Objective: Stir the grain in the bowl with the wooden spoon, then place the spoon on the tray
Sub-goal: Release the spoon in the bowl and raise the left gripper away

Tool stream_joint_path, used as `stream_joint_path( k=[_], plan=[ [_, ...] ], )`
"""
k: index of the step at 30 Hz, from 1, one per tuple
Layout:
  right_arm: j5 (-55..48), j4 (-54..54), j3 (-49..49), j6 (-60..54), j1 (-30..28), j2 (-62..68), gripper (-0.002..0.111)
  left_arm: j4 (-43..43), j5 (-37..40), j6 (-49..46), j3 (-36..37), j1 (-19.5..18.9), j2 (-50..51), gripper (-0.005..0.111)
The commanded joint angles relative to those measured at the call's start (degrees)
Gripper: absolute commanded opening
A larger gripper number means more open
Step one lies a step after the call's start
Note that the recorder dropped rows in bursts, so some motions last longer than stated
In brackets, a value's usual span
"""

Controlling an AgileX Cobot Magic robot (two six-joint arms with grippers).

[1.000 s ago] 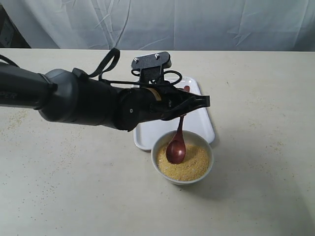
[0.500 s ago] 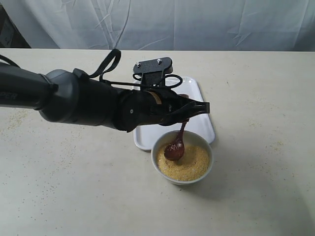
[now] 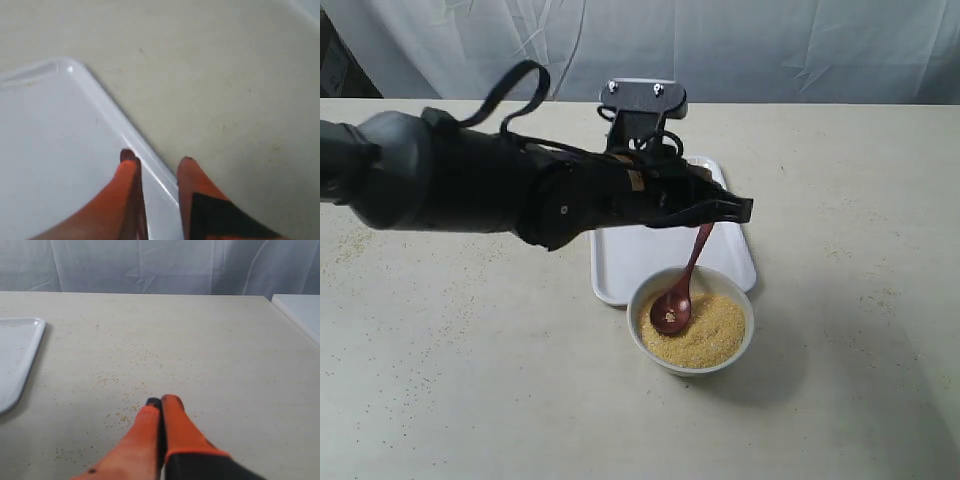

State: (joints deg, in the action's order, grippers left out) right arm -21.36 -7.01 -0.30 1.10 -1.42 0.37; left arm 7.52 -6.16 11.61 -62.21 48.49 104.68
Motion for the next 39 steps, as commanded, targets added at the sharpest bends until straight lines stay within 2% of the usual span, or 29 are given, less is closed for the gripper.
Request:
stream_joint_path(
  k=[1,3,5,10,12,16,19,22,32,39],
  plan=[
    [0.59,-0.03,0.3,0.12,-0.26,-0.37,0.0,-17.5,0.91,0.0,-2.36,-0.66,-3.76,0.003],
    [0.59,-0.03,0.3,0.12,-0.26,-0.37,0.0,-19.43,4.96,0.14,-4.95,-0.66,-3.99,0.0],
    [0.59,-0.03,0.3,0.12,-0.26,-0.37,0.0,-19.59,12.3,-0.13,-8.57,-0.66,-3.62,0.0],
    [0.59,-0.03,0.3,0.12,-0.26,-0.37,0.0,-23.04,35.18,-3.41,-20.41,-0.66,-1.23,0.0],
    [0.59,-0.03,0.3,0.12,-0.26,-0.37,0.0,-20.17,41.17,-9.54,-24.54,-0.66,0.25,0.0],
    [0.47,-0.03,0.3,0.12,-0.26,-0.37,0.0,-3.3,48.19,-27.69,-31.97,-0.66,5.03,0.0],
    [0.47,-0.03,0.3,0.12,-0.26,-0.37,0.0,7.85,50.52,-35.45,-36.83,-0.66,9.77,0.0],
    [0.47,-0.03,0.3,0.12,-0.26,-0.37,0.0,11.23,49.31,-36.33,-40.26,-0.66,14.69,0.0],
    [0.47,-0.03,0.3,0.12,-0.26,-0.37,0.0,9.91,41.62,-36.33,-42.76,-0.66,26.12,0.0],
    [0.63,-0.03,0.3,0.12,-0.26,-0.37,0.0,1.55,44.79,-35.83,-42.76,-2.09,27.21,0.0]
  ],
)
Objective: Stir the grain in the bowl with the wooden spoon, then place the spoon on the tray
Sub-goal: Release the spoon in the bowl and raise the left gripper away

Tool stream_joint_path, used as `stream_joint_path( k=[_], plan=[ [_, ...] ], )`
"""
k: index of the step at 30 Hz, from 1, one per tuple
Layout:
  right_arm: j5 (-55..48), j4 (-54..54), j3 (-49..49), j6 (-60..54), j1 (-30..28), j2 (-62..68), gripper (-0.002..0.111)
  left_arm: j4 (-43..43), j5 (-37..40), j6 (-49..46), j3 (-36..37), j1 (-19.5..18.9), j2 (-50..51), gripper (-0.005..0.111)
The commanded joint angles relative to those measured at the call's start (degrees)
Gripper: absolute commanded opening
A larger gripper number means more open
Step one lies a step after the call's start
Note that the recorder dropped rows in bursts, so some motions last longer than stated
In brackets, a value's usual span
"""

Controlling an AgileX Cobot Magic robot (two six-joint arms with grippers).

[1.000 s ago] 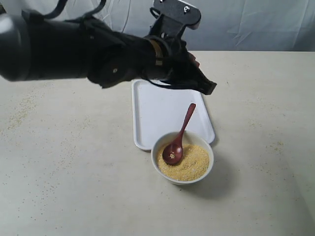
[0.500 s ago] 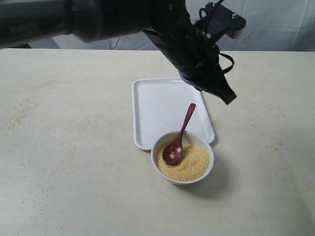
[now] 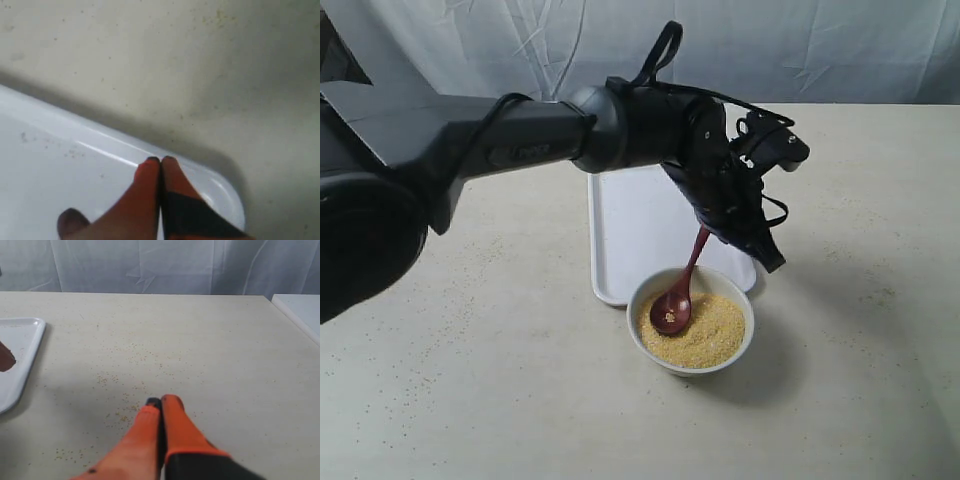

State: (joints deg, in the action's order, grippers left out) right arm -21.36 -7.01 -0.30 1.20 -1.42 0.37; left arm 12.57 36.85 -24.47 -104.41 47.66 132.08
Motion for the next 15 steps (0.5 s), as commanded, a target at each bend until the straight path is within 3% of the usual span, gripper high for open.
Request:
stream_joint_path(
  k=[1,15],
  plan=[
    [0.63,-0.03,0.3,0.02,-0.26,-0.37,0.0,-3.56,2.65,0.26,-0.55,-1.39,-0.2,0.0],
    [0.63,-0.03,0.3,0.02,-0.26,-0.37,0.0,-5.07,14.58,3.04,-0.55,-5.63,-0.4,0.0]
  ],
)
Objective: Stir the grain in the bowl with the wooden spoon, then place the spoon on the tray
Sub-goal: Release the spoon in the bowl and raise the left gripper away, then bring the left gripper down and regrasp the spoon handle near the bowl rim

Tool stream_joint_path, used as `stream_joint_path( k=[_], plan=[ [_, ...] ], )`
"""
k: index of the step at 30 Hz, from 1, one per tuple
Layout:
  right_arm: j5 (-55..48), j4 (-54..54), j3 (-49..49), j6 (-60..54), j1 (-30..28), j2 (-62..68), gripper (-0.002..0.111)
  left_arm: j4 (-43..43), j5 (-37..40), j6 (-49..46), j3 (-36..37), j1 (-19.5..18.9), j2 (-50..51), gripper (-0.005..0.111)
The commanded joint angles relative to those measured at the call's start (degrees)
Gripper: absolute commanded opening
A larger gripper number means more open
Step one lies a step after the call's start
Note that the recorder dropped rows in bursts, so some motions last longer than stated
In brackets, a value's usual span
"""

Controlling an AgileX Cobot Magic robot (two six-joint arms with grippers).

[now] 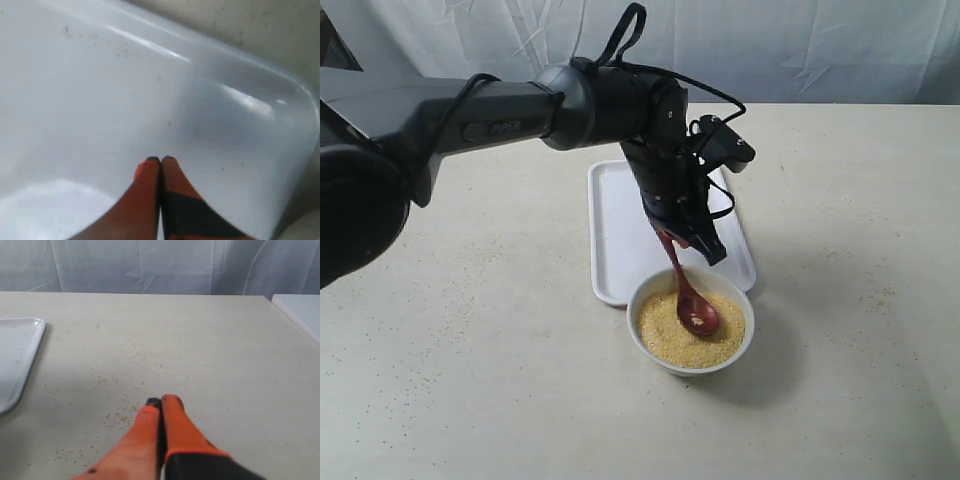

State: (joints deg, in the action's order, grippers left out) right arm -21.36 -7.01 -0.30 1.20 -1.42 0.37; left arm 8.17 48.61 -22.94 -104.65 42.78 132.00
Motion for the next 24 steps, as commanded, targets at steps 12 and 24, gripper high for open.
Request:
stream_joint_path(
  k=[12,24],
  plan=[
    [0.4,-0.03,0.3,0.02,-0.26,-0.37,0.0,-1.68,8.85,1.51,-0.32,-1.11,-3.37,0.0],
    [0.4,-0.03,0.3,0.02,-0.26,-0.37,0.0,7.64,3.73,8.81,0.15,-9.72,-16.87,0.0]
  ],
)
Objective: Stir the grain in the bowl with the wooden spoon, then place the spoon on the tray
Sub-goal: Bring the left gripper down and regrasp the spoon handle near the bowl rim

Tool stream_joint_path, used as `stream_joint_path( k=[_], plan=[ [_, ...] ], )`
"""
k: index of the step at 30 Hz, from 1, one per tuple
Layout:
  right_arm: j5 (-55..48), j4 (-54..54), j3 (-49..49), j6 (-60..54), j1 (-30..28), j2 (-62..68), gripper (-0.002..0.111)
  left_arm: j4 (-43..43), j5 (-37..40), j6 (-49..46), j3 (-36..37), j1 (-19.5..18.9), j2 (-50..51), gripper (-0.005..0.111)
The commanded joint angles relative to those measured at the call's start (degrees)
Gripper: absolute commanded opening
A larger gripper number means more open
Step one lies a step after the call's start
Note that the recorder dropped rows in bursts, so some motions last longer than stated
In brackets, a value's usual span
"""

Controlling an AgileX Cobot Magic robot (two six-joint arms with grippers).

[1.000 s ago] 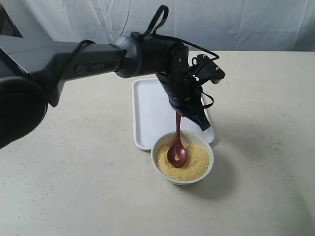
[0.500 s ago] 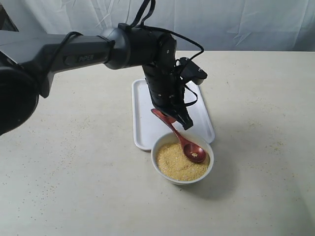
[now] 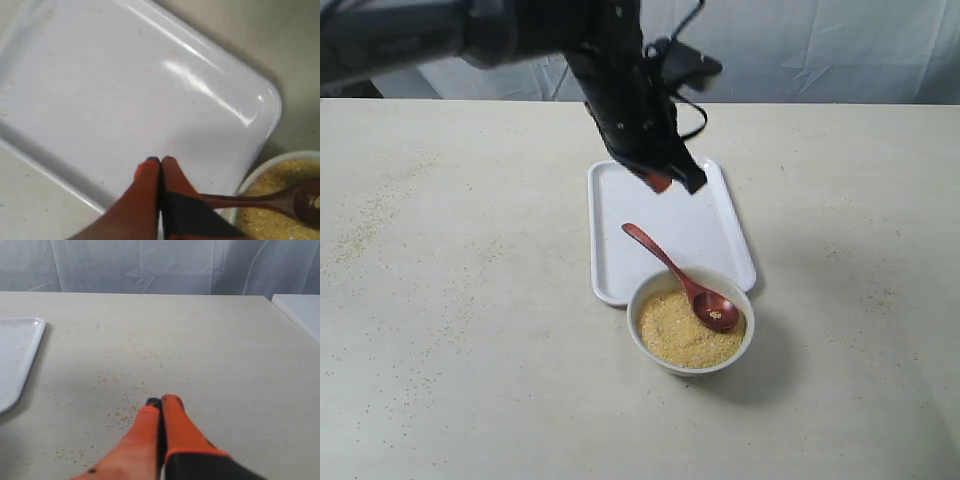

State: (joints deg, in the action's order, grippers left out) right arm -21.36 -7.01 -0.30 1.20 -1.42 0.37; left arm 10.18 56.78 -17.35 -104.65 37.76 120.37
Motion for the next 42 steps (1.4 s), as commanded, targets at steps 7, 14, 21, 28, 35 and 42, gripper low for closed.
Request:
stream_joint_path(
  k=[7,14,21,28,35,42],
  plan=[
    [0.58,-0.03,0.3,0.02,-0.26,-0.37,0.0,21.34,-32.54,4.82,18.24,-10.26,-17.95,0.0],
    [0.58,-0.03,0.3,0.02,-0.26,-0.37,0.0,40.03,-71.04,6.51,46.42,-3.69,-29.2,0.0],
    [0.58,-0.03,0.3,0.02,-0.26,-0.37,0.0,25.54,-90.07,41.41,62.87,3.04,-29.39,0.0],
    [0.44,-0.03,0.3,0.02,-0.26,-0.37,0.0,-1.62,-104.58,85.17,69.95,1.48,-18.91,0.01],
    [0.44,-0.03,0.3,0.02,-0.26,-0.37,0.0,-23.01,-109.43,102.0,69.66,-4.57,-13.27,0.058],
    [0.59,0.12,0.3,0.02,-0.26,-0.37,0.0,-30.89,-106.05,108.36,64.99,-4.57,-8.12,0.058]
  ],
)
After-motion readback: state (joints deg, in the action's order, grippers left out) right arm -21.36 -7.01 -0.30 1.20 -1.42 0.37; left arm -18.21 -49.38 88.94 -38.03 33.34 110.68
